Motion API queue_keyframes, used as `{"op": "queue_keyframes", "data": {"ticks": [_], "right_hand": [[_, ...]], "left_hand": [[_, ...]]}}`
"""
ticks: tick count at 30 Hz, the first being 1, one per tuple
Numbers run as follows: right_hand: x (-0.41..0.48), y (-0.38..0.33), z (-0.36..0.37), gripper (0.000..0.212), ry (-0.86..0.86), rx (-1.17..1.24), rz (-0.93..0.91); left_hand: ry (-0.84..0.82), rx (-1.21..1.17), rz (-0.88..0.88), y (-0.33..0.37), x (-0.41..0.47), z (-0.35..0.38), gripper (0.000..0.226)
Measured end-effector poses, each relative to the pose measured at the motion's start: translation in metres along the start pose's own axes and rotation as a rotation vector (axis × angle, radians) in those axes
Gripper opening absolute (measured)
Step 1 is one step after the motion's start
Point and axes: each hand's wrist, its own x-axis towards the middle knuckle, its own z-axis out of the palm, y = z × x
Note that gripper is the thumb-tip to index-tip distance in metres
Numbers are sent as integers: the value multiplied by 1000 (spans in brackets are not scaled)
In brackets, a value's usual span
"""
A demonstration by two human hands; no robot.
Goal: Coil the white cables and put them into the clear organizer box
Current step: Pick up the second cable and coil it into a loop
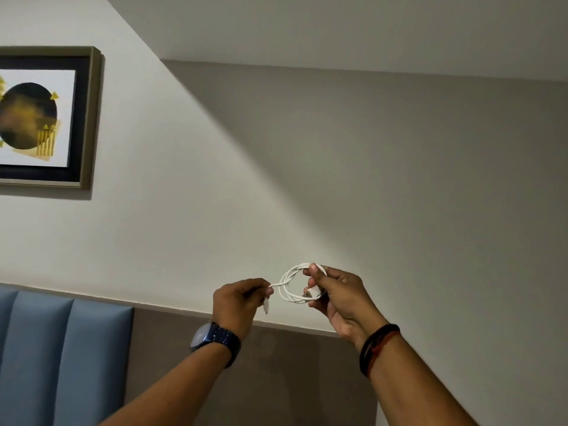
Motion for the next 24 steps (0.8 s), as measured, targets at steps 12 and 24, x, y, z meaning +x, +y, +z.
{"op": "queue_keyframes", "data": {"ticks": [12,24], "right_hand": [[0,2,7,17,43,-72,-66],[-2,9,7,18,68,-177,-142]], "left_hand": [[-128,-388,-178,34,-2,10,29],[-173,-386,-292,35,-3,15,15]]}}
